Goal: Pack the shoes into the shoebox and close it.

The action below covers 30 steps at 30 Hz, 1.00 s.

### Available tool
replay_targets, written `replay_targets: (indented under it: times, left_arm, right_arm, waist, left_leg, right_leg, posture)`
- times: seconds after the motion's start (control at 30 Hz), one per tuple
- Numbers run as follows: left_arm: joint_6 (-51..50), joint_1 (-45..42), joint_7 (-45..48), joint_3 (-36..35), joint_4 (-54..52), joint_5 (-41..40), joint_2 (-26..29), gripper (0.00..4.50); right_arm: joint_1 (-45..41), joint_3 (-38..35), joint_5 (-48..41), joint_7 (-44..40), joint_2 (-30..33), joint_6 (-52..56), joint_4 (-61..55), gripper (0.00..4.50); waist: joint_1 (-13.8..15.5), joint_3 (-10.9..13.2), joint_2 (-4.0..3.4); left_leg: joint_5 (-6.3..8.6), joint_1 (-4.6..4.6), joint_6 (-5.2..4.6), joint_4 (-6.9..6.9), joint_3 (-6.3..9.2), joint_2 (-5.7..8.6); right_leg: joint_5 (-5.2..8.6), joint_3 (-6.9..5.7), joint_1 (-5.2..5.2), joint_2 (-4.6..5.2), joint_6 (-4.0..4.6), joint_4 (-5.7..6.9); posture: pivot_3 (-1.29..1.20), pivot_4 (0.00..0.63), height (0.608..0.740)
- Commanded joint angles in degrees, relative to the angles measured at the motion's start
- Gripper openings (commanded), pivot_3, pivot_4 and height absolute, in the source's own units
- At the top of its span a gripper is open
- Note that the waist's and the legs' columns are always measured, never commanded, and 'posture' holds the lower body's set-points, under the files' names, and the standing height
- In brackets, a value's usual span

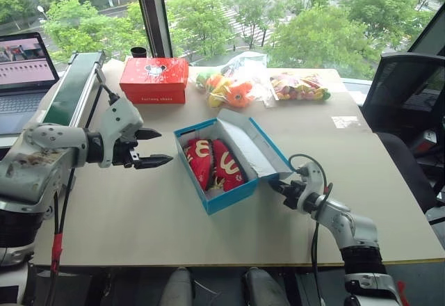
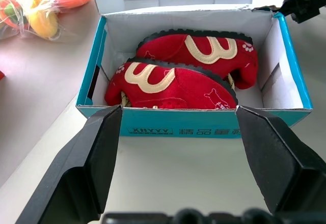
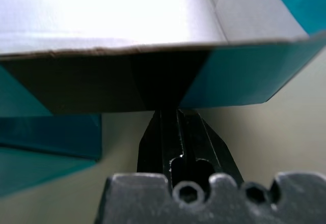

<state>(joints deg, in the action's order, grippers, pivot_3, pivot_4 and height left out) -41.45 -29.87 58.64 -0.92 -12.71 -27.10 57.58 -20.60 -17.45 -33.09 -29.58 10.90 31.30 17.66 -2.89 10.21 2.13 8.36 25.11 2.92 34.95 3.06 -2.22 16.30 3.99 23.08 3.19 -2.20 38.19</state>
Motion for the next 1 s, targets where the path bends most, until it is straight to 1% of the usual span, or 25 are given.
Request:
replay_targets:
  times: [0.03,0.13,0.17,0.23,0.37,0.47,0.57,0.63,0.77,0.9,1.0]
  left_arm:
    - [-0.31,0.04,-0.37,-2.08,-1.95,-0.14,0.68,3.77]
    - [-0.77,1.11,-0.15,-4.38,-1.74,-0.44,2.30,3.77]
    - [-0.58,1.86,0.17,-5.12,-1.47,-0.26,3.11,3.77]
    - [-0.30,2.73,0.49,-5.78,-1.28,-0.11,3.91,3.77]
    - [-0.06,3.39,-0.37,-7.23,-0.72,0.31,4.40,3.77]
    - [-0.51,3.70,-0.99,-7.93,-1.22,-0.09,4.19,3.77]
    - [-1.50,4.26,-2.30,-8.82,-2.40,-0.93,3.45,3.77]
    - [-1.88,4.65,-2.84,-9.03,-3.03,-1.17,3.06,3.77]
    - [-2.85,5.98,-4.19,-9.12,-4.86,-2.24,1.10,3.77]
    - [-3.39,5.82,-6.41,-8.58,-5.33,-2.31,-1.08,3.77]
    - [-4.26,7.62,-8.31,-9.12,-6.98,-2.67,-2.46,3.77]
  right_arm:
    - [-2.93,-6.40,-6.03,-0.80,-1.30,-4.59,-0.18,0.03]
    - [-4.83,-6.45,-9.64,-1.46,1.13,-0.53,-8.03,0.03]
    - [-5.64,-5.51,-11.77,-2.07,2.55,2.81,-11.81,0.03]
    - [-6.25,-4.35,-14.38,-2.38,4.13,6.90,-15.76,0.03]
    - [-7.45,1.09,-20.74,-5.12,9.74,17.90,-26.67,0.03]
    - [-9.50,3.10,-24.25,-7.26,12.73,22.38,-29.31,0.03]
    - [-12.63,7.63,-23.62,-8.00,13.90,25.14,-29.31,0.03]
    - [-14.18,11.06,-20.76,-8.64,14.26,24.90,-27.88,0.03]
    - [-24.26,19.32,-9.17,-12.03,12.74,17.54,-12.19,0.03]
    - [-32.41,21.49,-3.03,-15.28,7.34,10.49,2.98,0.03]
    - [-36.22,25.64,4.56,-16.97,1.62,2.79,15.56,0.03]
  waist:
    - [0.11,0.04,-0.06]
    - [0.25,0.07,-0.11]
    - [0.26,0.12,-0.18]
    - [0.24,0.17,-0.26]
    - [0.24,0.17,-0.26]
    - [0.26,0.18,-0.27]
    - [0.29,0.17,-0.26]
    - [0.31,0.17,-0.26]
    - [0.04,0.17,-0.26]
    - [0.15,0.18,-0.25]
    - [0.06,0.18,-0.24]
  left_leg:
    - [0.00,-0.03,0.00,0.00,0.01,0.00]
    - [0.00,-0.02,0.00,-0.01,0.01,0.01]
    - [0.00,-0.01,0.00,-0.01,0.00,0.02]
    - [0.00,0.03,0.00,-0.04,0.00,0.04]
    - [0.01,-0.02,-0.01,-0.12,0.02,-0.03]
    - [0.01,-0.02,-0.01,-0.06,0.01,-0.03]
    - [0.00,-0.01,-0.01,0.02,0.00,0.00]
    - [0.00,-0.02,-0.01,0.03,0.01,-0.02]
    - [0.00,-0.02,-0.01,0.10,-0.04,-0.01]
    - [0.00,-0.01,-0.01,0.14,-0.02,-0.01]
    - [0.01,-0.01,-0.01,0.07,-0.01,-0.01]
  right_leg:
    - [0.00,0.00,0.00,0.00,0.00,0.05]
    - [0.00,0.00,0.02,0.01,0.01,0.10]
    - [0.00,0.00,0.04,0.01,0.01,0.10]
    - [0.00,0.01,0.09,0.04,0.01,0.12]
    - [0.04,-0.02,0.08,-0.03,0.06,0.16]
    - [0.04,-0.01,0.07,-0.03,0.07,0.18]
    - [0.05,0.00,0.06,0.00,0.06,0.22]
    - [0.05,-0.01,0.06,-0.02,0.06,0.24]
    - [0.04,0.03,0.09,-0.01,0.06,0.27]
    - [0.04,0.01,0.12,-0.03,0.07,0.37]
    - [0.03,0.01,0.14,-0.03,0.08,0.35]
  posture:
    - [0.00,0.150,0.739]
    - [0.00,0.150,0.739]
    - [0.00,0.150,0.739]
    - [0.00,0.150,0.739]
    - [0.00,0.150,0.739]
    - [0.00,0.150,0.739]
    - [0.00,0.150,0.739]
    - [0.00,0.150,0.739]
    - [0.00,0.150,0.739]
    - [0.00,0.150,0.739]
    - [0.00,0.150,0.739]
